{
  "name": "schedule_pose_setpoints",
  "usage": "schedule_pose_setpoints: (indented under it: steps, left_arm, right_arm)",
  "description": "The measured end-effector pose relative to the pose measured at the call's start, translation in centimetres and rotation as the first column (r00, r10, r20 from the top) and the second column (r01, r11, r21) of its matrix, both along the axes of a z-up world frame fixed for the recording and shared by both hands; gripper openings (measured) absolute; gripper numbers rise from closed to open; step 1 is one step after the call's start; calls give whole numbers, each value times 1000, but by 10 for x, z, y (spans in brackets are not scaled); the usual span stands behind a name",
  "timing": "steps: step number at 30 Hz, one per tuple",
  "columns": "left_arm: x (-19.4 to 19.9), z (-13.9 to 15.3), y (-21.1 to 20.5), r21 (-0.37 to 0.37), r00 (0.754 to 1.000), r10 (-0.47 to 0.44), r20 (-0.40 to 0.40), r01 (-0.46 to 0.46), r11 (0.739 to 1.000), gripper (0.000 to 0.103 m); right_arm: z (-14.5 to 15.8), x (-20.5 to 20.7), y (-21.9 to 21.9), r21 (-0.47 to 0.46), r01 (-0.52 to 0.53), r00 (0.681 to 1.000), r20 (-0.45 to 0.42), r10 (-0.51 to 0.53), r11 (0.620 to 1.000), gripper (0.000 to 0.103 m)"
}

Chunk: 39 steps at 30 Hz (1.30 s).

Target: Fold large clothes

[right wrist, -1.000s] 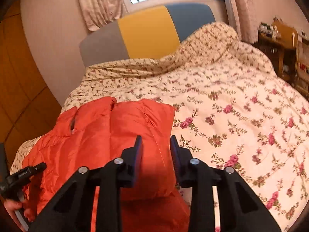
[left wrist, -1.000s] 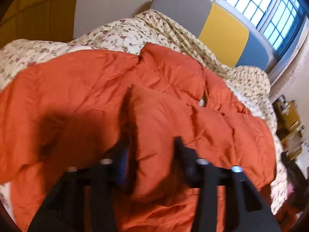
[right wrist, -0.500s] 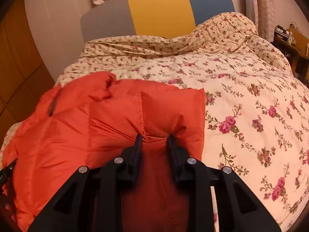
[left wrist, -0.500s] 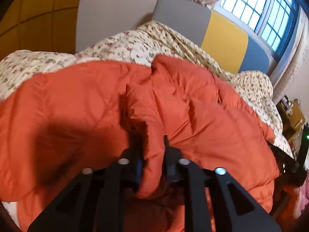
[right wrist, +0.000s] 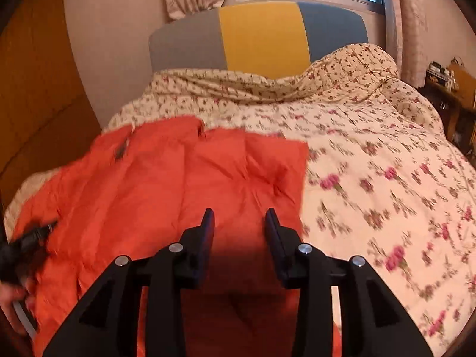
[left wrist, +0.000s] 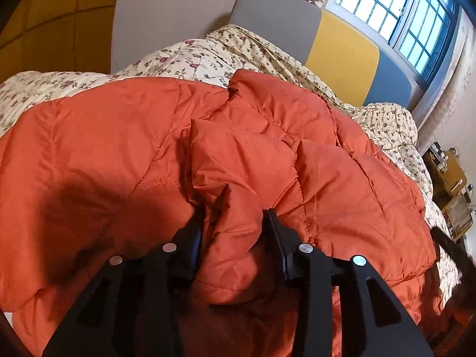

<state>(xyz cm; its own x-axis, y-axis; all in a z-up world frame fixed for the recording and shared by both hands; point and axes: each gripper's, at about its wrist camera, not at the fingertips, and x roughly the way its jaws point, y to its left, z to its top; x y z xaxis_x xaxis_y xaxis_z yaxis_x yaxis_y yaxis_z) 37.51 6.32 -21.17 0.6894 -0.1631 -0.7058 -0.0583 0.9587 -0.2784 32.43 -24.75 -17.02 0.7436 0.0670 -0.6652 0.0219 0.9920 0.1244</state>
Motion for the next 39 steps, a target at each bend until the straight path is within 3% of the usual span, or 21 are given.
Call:
schedule_pose_setpoints:
  steps: [2,5,7,11,15,19,24,31,33,39]
  left_arm:
    - [0,0,-2,5,1000,-5,1,5,1000,45]
    - [2,0,-7,30,999,-34,2,34,999,59]
    - [3,0,-12,67,999,-39,-4,39,997,63]
    - [2,2,-10,67,999,-32,-9,33,997,68]
    - [-19,18,-2,102,999,26,26,-28,994,94]
    - [-52,34,25,58,986,133,98,-139,989,96]
    - [-97,47,68,26,954,275,120,-280,960,96]
    - [-145,46,115,24,921,376,103,-380,925,96]
    - [-156,45,130,15,901,424,91,-427,904,96]
    - [-198,33,183,-81,804,594,24,-590,803,96]
  right_arm:
    - [-14,5,-8,-16,43,998,-55,-44,999,36]
    - [-36,16,-23,44,93,989,-122,-87,995,52]
    - [-41,18,-28,69,108,986,-134,-98,992,54]
    - [-40,15,-22,6,123,985,-123,-121,992,64]
    - [-36,13,-14,-78,147,983,-98,-155,986,69]
    - [-34,12,-3,-151,152,984,-73,-165,977,69]
    - [-35,14,1,-186,154,983,-65,-169,970,69]
    - [-35,15,2,-201,158,982,-70,-175,967,70]
    - [-35,15,3,-210,159,982,-68,-177,965,70]
    - [-34,15,6,-234,164,981,-64,-184,958,72]
